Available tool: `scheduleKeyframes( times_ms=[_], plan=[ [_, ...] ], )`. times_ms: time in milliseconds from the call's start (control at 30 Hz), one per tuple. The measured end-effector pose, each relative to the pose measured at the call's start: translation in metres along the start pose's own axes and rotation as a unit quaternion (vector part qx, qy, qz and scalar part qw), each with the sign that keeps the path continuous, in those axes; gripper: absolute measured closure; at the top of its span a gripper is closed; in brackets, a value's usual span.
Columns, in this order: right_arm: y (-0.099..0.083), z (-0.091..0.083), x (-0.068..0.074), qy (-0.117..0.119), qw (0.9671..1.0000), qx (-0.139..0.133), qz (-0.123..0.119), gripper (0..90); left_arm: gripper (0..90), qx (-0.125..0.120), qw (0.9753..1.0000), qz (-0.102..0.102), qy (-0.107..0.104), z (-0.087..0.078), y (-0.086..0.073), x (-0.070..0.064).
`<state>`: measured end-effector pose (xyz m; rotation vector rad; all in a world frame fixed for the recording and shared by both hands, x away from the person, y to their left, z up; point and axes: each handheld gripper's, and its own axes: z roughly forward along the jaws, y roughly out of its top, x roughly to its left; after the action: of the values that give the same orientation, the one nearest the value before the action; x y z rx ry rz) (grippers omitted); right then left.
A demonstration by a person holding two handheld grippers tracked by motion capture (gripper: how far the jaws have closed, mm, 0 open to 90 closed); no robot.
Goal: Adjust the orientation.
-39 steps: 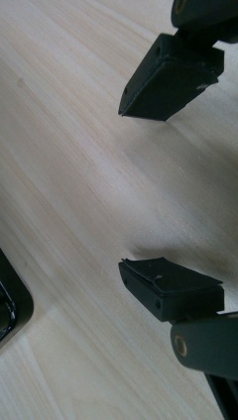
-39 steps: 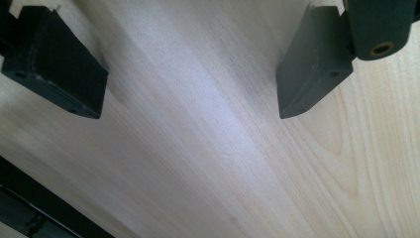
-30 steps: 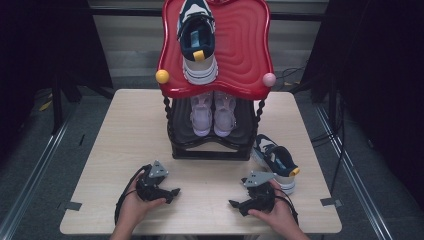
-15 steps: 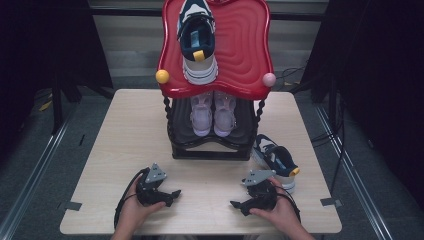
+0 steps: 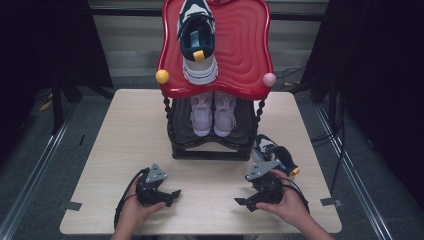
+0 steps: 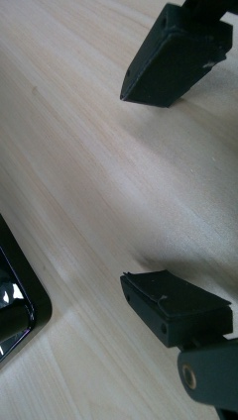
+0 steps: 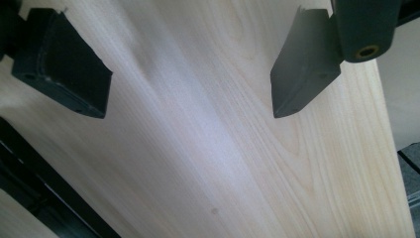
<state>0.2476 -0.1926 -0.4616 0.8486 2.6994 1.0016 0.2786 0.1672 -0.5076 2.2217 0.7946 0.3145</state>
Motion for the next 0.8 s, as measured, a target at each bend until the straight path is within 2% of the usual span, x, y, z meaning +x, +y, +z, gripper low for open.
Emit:
scheduleKeyframes(
  times_ms=[133, 400, 800],
  plan=[
    [0.007, -0.009, -0.002, 0.007, 0.9999, -0.009, 0.001, 15.9, 13.7, 0.000, 1.0000, 0.000, 0.000, 0.000, 0.000, 0.000],
    [0.017, -0.029, -0.008, -0.004, 0.9998, -0.017, -0.006, 16.4, 13.7, 0.000, 1.0000, -0.002, 0.000, 0.000, 0.000, 0.000],
    [0.016, -0.054, -0.020, -0.023, 0.9996, -0.015, 0.002, 18.4, 13.7, 0.000, 1.0000, 0.000, -0.001, 0.000, 0.000, 0.000]
  ],
)
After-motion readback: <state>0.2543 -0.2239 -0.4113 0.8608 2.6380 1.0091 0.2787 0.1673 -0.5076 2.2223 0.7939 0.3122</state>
